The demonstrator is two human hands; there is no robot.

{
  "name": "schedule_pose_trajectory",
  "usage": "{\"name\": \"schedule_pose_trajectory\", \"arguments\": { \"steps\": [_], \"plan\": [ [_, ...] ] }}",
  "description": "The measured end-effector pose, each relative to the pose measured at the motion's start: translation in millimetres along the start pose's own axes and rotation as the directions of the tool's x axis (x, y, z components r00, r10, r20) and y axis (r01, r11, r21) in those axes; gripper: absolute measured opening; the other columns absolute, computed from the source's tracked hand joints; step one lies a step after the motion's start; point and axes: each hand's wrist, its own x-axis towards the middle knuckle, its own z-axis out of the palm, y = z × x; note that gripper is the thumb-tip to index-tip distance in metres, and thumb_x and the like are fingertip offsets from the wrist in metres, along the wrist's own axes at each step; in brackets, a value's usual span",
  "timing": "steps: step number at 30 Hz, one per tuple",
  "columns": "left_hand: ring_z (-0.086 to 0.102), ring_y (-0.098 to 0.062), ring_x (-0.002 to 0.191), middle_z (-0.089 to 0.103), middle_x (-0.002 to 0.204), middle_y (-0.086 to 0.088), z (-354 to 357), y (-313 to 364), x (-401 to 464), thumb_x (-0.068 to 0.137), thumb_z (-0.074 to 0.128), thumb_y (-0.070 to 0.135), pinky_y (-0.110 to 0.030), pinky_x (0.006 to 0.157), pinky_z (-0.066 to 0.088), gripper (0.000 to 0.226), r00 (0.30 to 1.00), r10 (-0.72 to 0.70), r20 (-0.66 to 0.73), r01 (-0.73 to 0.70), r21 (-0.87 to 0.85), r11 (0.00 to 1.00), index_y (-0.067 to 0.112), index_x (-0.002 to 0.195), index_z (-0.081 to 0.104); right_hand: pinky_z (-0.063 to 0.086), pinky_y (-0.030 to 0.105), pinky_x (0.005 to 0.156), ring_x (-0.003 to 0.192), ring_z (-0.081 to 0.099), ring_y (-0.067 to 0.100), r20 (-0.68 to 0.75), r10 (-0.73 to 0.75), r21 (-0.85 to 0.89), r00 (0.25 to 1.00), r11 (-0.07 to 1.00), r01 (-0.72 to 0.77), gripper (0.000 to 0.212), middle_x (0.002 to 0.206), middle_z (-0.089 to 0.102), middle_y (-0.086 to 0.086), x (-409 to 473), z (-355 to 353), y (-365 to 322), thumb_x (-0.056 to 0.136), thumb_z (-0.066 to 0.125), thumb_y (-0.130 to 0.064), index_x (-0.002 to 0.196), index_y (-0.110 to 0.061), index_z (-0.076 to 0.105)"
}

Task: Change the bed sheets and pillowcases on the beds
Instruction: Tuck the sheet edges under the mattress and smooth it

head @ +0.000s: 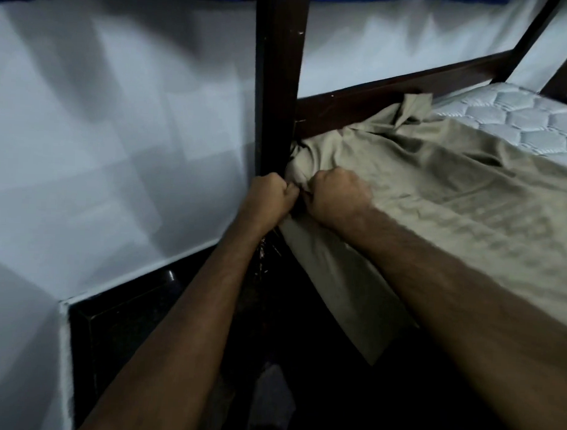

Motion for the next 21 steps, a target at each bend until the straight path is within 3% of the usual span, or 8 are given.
{"name": "schedule_pose_trajectory", "arguments": {
  "steps": [3, 5, 7, 10, 13, 15, 17, 21],
  "plan": [
    [0.07, -0.03, 0.062, 0.069, 0.064, -0.016, -9, 22, -24, 0.092, 0.049, 0.039, -0.041, 0.061, 0.058, 0.049, 0.999, 0.025, -0.043, -0.028, -0.065, 0.998, -0.001, 0.069, 0.066, 0.051, 0.037, 0.085, 0.113, 0.062, 0.035, 0.017, 0.029, 0.029, 0.999, 0.999, -0.03, 0.036, 0.122, 0.063, 0.015, -4, -3, -1, 0.101, 0.047, -0.033, 0.125, -0.01, 0.061],
    [0.067, -0.017, 0.061, 0.069, 0.064, -0.002, -15, 33, -38, 0.089, 0.061, 0.029, -0.031, 0.063, 0.055, 0.029, 0.993, 0.043, -0.112, -0.057, -0.12, 0.991, 0.007, 0.076, 0.073, 0.051, 0.037, 0.089, 0.115, 0.061, 0.034, 0.022, 0.035, 0.052, 0.999, 0.998, -0.036, 0.035, 0.124, 0.063, 0.014, -9, -5, -1, 0.1, 0.048, -0.032, 0.126, -0.014, 0.062],
    [0.054, -0.003, 0.055, 0.059, 0.06, 0.01, -19, 39, -53, 0.083, 0.07, 0.014, -0.023, 0.059, 0.043, 0.007, 0.984, 0.0, -0.176, -0.044, -0.245, 0.969, 0.015, 0.09, 0.07, 0.051, 0.038, 0.089, 0.116, 0.061, 0.034, 0.021, 0.032, 0.09, 0.999, 0.995, -0.034, 0.034, 0.125, 0.062, 0.013, -15, -6, 1, 0.099, 0.048, -0.031, 0.127, -0.016, 0.062],
    [0.042, -0.003, 0.049, 0.047, 0.056, 0.008, -21, 45, -79, 0.077, 0.067, 0.0, -0.017, 0.053, 0.034, 0.023, 0.977, 0.06, -0.207, -0.121, -0.296, 0.948, 0.017, 0.089, 0.057, 0.05, 0.038, 0.091, 0.117, 0.061, 0.034, 0.006, 0.005, 0.083, 1.0, 0.997, -0.005, 0.034, 0.127, 0.061, 0.013, -22, -3, 0, 0.099, 0.046, -0.027, 0.128, -0.016, 0.059],
    [0.042, -0.003, 0.053, 0.047, 0.059, 0.003, -21, 58, -105, 0.076, 0.068, -0.003, -0.019, 0.056, 0.037, 0.026, 0.986, 0.107, -0.126, -0.142, -0.318, 0.937, 0.015, 0.092, 0.059, 0.05, 0.041, 0.087, 0.116, 0.061, 0.033, -0.017, -0.023, 0.109, 1.0, 0.994, 0.024, 0.032, 0.127, 0.061, 0.013, -34, -5, 2, 0.099, 0.044, -0.023, 0.128, -0.013, 0.052],
    [0.053, -0.003, 0.065, 0.058, 0.073, 0.003, -23, 68, -118, 0.077, 0.068, 0.001, -0.02, 0.068, 0.046, 0.028, 0.985, 0.139, -0.097, -0.165, -0.362, 0.917, 0.017, 0.1, 0.063, 0.046, 0.043, 0.093, 0.12, 0.055, 0.033, -0.027, -0.012, 0.122, 1.0, 0.992, 0.015, 0.034, 0.132, 0.055, 0.014, -44, -6, 10, 0.101, 0.043, -0.026, 0.13, -0.012, 0.049],
    [0.064, -0.007, 0.092, 0.066, 0.102, 0.001, -20, 76, -122, 0.079, 0.064, 0.009, -0.023, 0.087, 0.051, 0.033, 0.97, 0.212, -0.119, -0.241, -0.35, 0.905, 0.017, 0.111, 0.065, 0.041, 0.046, 0.099, 0.124, 0.049, 0.033, -0.05, 0.049, 0.139, 0.998, 0.989, -0.042, 0.04, 0.135, 0.051, 0.015, -58, -9, 24, 0.103, 0.04, -0.036, 0.132, -0.011, 0.048],
    [0.054, -0.018, 0.127, 0.056, 0.139, -0.007, -3, 100, -120, 0.097, 0.06, 0.018, -0.027, 0.108, 0.041, 0.039, 0.933, 0.358, -0.04, -0.359, -0.188, 0.914, 0.01, 0.136, 0.058, 0.035, 0.05, 0.104, 0.128, 0.042, 0.033, -0.018, 0.183, 0.164, 0.983, 0.97, -0.178, 0.049, 0.139, 0.045, 0.013, -93, -7, 65, 0.103, 0.035, -0.045, 0.136, -0.012, 0.046]
  ]
}}
